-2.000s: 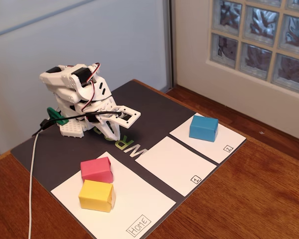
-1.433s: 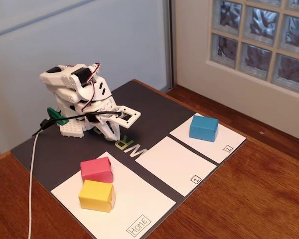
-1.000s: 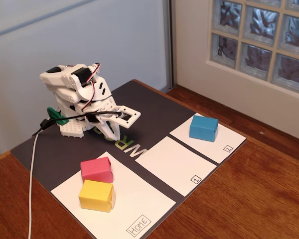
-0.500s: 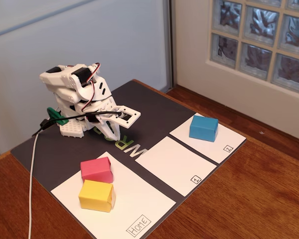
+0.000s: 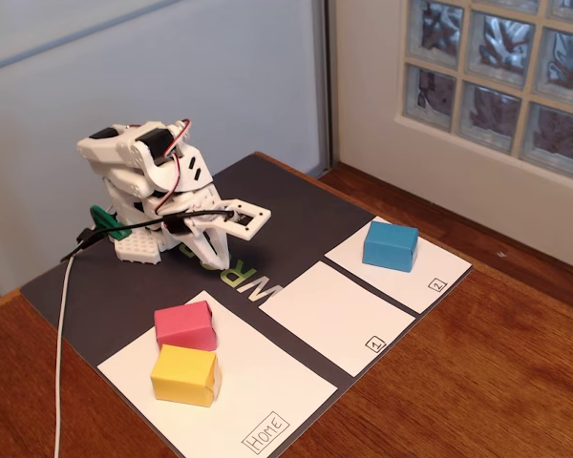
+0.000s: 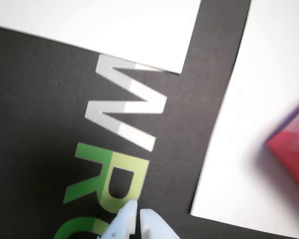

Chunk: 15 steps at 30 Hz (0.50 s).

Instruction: Move box blue to home

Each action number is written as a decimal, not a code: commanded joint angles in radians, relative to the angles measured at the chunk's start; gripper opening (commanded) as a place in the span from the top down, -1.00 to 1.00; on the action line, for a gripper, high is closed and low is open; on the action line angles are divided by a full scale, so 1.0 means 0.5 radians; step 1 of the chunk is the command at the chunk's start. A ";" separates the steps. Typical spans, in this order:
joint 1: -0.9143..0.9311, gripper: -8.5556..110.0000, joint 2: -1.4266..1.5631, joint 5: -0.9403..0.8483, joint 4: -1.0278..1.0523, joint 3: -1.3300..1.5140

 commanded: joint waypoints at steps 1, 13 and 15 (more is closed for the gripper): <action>-0.052 0.85 -0.660 -0.034 -0.040 -0.414; -0.503 0.85 -2.261 0.209 0.071 -2.206; -0.577 0.86 -2.433 0.242 0.089 -2.414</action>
